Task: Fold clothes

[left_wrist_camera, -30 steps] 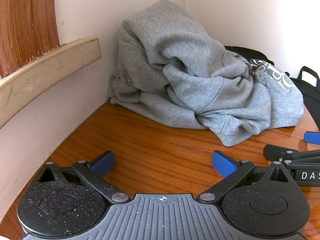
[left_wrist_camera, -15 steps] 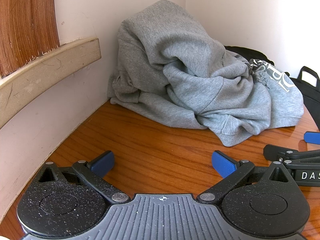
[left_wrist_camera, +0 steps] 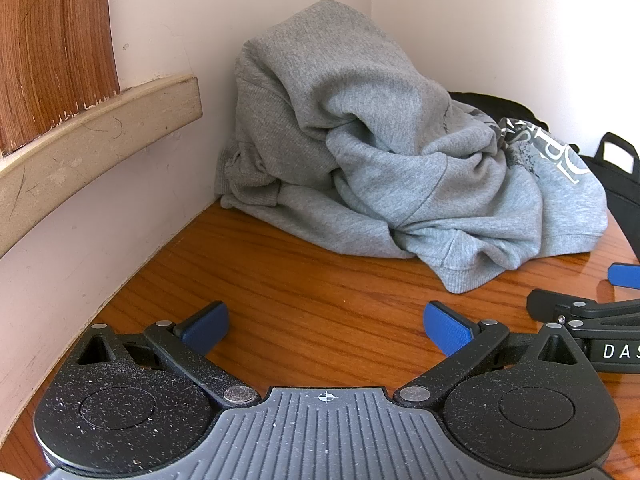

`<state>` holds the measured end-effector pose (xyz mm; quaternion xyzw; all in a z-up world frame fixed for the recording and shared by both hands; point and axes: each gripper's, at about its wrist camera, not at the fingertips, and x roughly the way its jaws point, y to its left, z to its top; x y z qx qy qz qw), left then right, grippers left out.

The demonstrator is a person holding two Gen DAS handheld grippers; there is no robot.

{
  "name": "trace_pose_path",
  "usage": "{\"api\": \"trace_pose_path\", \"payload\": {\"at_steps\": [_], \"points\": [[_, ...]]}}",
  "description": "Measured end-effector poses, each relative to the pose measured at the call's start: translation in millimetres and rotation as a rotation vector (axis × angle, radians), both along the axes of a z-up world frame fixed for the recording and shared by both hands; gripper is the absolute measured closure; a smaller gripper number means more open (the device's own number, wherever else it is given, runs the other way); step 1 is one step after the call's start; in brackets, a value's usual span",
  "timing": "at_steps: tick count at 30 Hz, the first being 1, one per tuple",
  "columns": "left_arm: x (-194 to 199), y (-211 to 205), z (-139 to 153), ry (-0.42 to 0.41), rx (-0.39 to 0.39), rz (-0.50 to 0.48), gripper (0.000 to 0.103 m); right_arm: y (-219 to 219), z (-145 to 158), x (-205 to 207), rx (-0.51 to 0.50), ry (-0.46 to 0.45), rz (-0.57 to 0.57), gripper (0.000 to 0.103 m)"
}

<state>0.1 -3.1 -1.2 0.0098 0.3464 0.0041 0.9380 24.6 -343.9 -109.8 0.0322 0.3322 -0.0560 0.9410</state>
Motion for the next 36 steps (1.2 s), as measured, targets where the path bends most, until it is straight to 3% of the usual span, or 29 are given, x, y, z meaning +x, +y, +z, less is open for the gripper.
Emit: {"api": "trace_pose_path", "payload": {"at_steps": [36], "points": [[-2.0,1.3,0.6,-0.001,0.000,0.002,0.000,-1.4,-1.2,0.5,-0.002,0.000,0.018,0.000]]}}
